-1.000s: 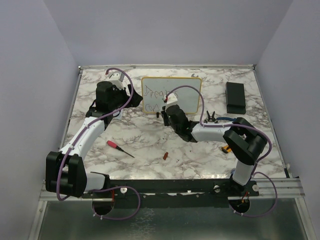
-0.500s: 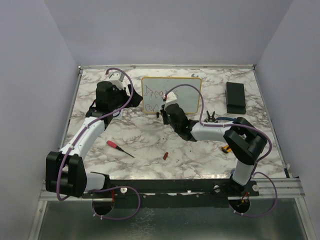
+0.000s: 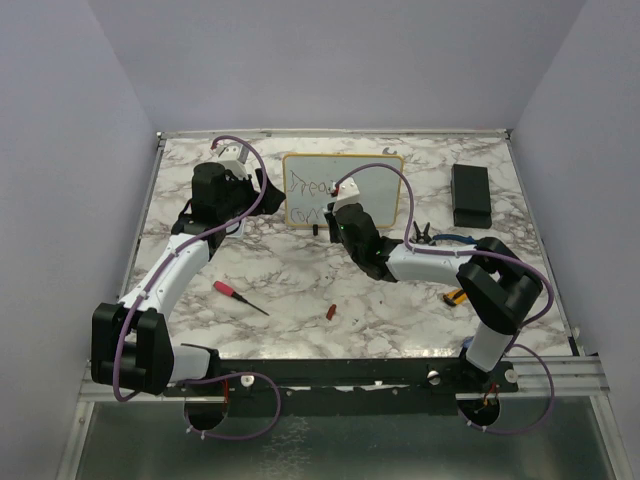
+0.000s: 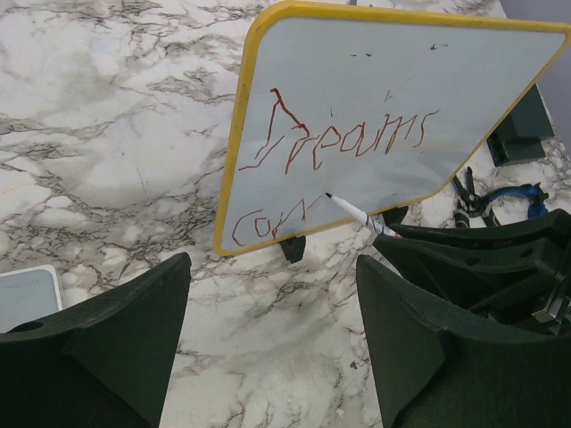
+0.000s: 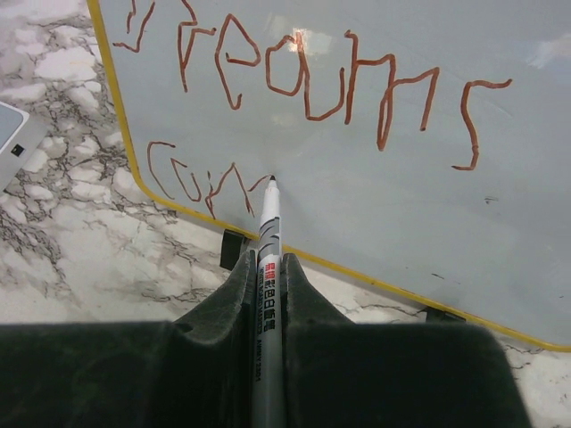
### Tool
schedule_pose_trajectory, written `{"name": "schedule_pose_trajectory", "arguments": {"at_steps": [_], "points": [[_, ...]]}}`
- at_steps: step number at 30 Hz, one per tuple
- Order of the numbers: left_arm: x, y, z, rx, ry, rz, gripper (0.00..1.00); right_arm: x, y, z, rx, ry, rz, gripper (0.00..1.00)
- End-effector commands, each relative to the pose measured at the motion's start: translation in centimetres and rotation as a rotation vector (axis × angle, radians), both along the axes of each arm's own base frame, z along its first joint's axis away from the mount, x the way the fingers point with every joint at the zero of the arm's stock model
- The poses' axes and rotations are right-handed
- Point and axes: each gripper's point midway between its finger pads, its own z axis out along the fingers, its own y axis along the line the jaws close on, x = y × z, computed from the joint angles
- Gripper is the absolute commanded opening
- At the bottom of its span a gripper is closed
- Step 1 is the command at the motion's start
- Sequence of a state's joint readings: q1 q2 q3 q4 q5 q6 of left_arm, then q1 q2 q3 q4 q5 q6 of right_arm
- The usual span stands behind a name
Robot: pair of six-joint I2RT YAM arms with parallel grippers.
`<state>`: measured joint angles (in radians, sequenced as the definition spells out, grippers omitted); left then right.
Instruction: Write a sentence on the whiteboard
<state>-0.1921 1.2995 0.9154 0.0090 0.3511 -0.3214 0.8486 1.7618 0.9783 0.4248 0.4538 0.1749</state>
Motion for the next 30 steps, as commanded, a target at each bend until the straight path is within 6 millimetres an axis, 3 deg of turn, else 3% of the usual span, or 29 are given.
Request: {"name": "schedule_pose_trajectory", "arguments": {"at_steps": [1, 11, 30], "points": [[-0.6, -0.4, 0.7, -0.01, -0.019, -0.024, 0.76, -0.1, -1.3, 0.1, 0.006, 0.002, -0.039, 0.01], [-0.6, -0.5, 0.8, -0.011, -0.019, -0.025, 0.76, -1.1, -1.2, -2.8, -0.001, 0.085, -0.022, 0.01], [-0.7, -0.4, 1.0, -0.012, -0.026, -0.023, 0.76, -1.8, -0.8, -5.7, -0.013, 0.171, -0.01, 0.01]]}}
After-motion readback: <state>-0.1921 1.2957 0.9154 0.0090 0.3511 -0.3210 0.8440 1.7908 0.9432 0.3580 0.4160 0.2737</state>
